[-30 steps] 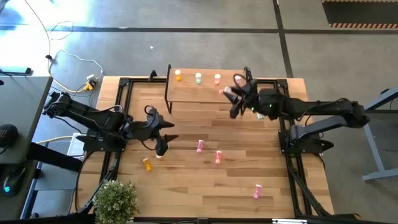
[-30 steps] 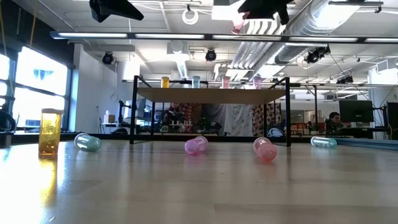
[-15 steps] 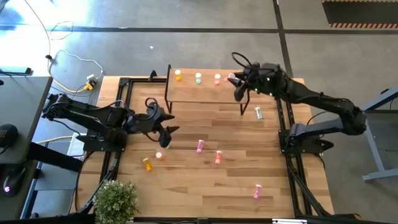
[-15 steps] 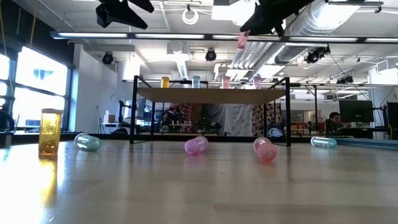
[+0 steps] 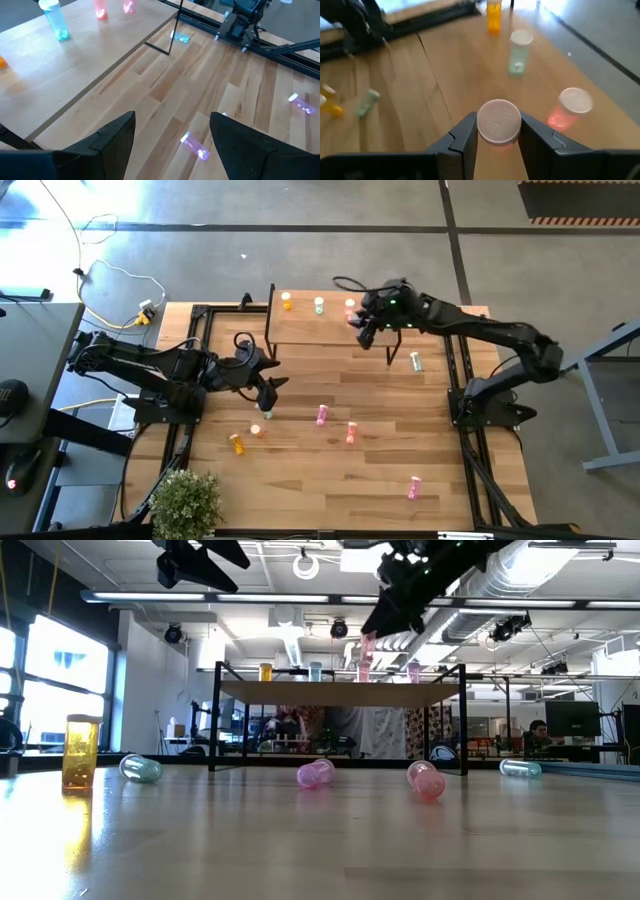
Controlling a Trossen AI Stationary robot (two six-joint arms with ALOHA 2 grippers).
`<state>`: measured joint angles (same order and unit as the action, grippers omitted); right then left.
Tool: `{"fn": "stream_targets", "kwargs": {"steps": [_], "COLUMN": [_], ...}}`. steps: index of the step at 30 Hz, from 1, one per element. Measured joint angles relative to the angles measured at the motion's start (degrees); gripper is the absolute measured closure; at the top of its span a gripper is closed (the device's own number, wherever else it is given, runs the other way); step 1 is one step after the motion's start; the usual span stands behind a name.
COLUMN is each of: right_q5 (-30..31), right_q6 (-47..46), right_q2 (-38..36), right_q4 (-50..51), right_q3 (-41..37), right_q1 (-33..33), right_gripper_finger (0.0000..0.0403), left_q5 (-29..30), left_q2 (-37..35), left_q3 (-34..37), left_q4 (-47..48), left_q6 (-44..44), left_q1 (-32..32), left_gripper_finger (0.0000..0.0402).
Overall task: Pick and place medicine bottles onto shelf by color
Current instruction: Put the bottom pink pill bottle on the shelf aligned with the pink pill bottle
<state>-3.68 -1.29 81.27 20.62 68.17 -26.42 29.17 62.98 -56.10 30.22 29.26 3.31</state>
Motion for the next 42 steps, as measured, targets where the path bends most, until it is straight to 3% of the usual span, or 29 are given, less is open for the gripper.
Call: {"fn": "stream_targets", "kwargs": {"steps": [7, 42], "right_q5": [0.69, 2.48], "right_q6": [1.35, 1.76], "right_q2": [5.31, 5.69], "right_q4": [1.79, 4.42], "right_q3": [2.29, 2.26], "right_q1": [0.33, -0.23], "right_gripper_finger": [0.0291, 0.0285], "left_q5": [-0.03, -0.07], "left_q2": [0.0, 0.0], "left_q3": [0.0, 0.0], "left_q4": [0.13, 0.15], "left_q6": [0.06, 0.08], "left_q1": [-0.04, -0.02], "left_gripper_finger": [0.0156, 0.0156]}}
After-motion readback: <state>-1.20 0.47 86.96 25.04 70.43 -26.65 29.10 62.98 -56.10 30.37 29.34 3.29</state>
